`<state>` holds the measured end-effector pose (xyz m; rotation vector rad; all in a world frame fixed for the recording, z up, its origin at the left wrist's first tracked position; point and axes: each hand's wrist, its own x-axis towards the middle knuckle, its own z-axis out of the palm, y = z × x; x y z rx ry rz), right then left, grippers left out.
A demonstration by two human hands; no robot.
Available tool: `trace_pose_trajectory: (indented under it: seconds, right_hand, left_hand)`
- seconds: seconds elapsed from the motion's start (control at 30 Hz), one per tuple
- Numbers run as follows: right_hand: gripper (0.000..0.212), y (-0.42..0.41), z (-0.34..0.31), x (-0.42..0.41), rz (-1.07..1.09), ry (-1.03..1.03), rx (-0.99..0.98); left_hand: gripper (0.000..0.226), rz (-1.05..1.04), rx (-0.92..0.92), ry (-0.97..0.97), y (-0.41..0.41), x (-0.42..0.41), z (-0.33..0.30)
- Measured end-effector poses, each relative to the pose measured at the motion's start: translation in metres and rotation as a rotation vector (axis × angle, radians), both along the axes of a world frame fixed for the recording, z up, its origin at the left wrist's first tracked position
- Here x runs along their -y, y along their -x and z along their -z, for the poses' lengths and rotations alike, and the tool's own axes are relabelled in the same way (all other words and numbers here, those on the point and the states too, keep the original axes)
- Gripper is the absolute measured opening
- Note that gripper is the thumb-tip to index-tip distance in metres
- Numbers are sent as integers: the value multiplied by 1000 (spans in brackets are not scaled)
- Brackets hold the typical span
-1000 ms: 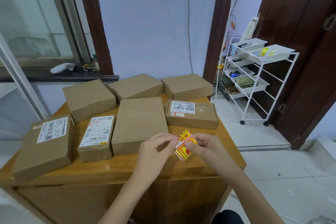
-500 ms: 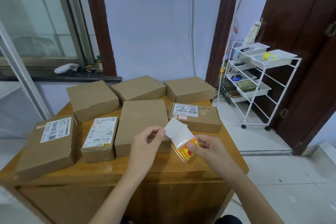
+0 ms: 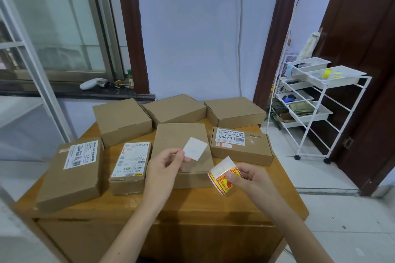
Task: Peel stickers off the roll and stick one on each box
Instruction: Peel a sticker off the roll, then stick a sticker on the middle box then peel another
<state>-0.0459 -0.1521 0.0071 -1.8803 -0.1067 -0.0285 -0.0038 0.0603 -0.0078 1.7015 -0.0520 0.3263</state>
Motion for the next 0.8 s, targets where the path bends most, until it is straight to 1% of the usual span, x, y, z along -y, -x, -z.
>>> trace_pose_trajectory:
  seconds: [0.1, 0.17, 0.4, 0.47, 0.57, 0.8]
  right_hand:
    - [11, -4, 1, -2, 4, -7, 7]
    - [11, -6, 1, -4, 12, -1, 10]
    - [12, -11, 0, -9, 8, 0, 13]
    - [12, -11, 0, -10, 5, -8, 9]
    - [12, -11, 0, -11, 7, -18, 4]
    - [13, -11, -1, -11, 10, -27, -2]
  left_hand:
    - [13, -17, -2, -69, -6, -8, 4]
    - [13, -23, -3, -149, -12, -11, 5]
    - [22, -195, 39, -775, -33, -22, 16]
    - [20, -200, 69, -889, -35, -23, 18]
    - [19, -174, 130, -958, -36, -21, 16]
    - [20, -142, 101, -994, -38, -20, 17]
